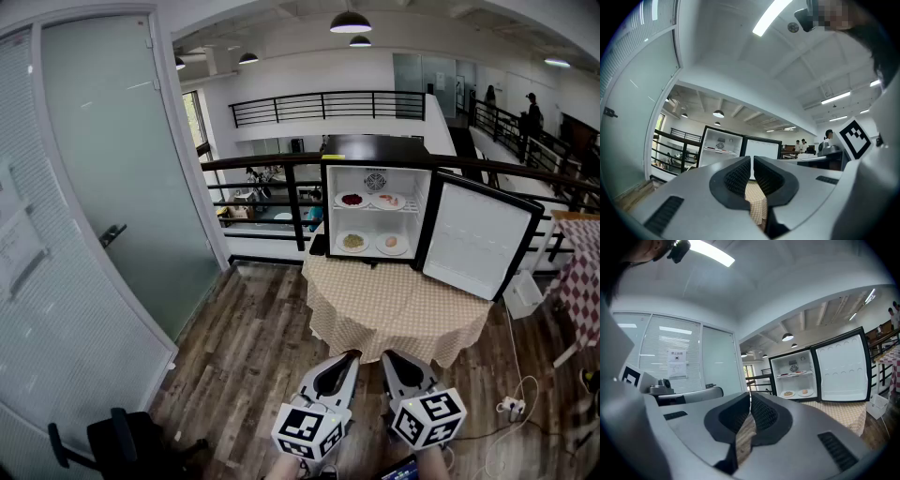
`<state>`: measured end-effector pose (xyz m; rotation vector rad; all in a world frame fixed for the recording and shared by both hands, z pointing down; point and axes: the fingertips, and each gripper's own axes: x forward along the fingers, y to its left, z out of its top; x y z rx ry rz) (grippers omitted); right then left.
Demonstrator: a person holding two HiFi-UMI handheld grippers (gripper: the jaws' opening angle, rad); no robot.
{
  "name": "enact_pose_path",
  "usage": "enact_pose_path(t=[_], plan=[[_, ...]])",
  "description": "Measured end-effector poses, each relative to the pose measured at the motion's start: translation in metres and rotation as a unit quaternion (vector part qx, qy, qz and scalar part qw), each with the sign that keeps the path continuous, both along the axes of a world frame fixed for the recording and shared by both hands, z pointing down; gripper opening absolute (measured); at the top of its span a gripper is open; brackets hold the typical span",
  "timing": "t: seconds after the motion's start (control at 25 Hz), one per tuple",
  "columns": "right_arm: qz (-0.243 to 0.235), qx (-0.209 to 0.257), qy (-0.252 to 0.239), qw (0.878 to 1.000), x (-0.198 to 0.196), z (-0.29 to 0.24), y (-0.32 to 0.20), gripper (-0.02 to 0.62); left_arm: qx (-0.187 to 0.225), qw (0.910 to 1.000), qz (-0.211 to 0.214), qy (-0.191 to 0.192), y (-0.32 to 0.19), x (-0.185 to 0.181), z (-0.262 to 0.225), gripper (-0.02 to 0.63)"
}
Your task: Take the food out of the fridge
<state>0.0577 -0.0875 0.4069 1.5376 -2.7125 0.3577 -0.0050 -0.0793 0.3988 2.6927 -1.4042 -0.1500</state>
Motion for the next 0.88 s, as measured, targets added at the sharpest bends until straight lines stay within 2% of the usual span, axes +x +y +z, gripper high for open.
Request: enact_pose_path(t=[0.32, 0.6, 0.88], plan=[[0.002, 0.003, -0.008, 1.0, -0.007, 0.006, -0.003, 0.023, -0.001, 0.9999, 0.01, -0.012, 0.001, -0.004, 0.002, 0.031], [0.015, -0.015, -0.016, 1.0, -0.015, 0.015, -0.006, 0.023, -0.019, 0.9995, 0.026, -0.002, 0.001, -0.012, 0.01, 0.03], [0.026, -0.03, 0.001, 0.999, -0.008, 0.025, 0.009, 0.023, -0.048, 0.9982, 0.032, 0.015, 0.011, -0.012, 0.024, 0.029]])
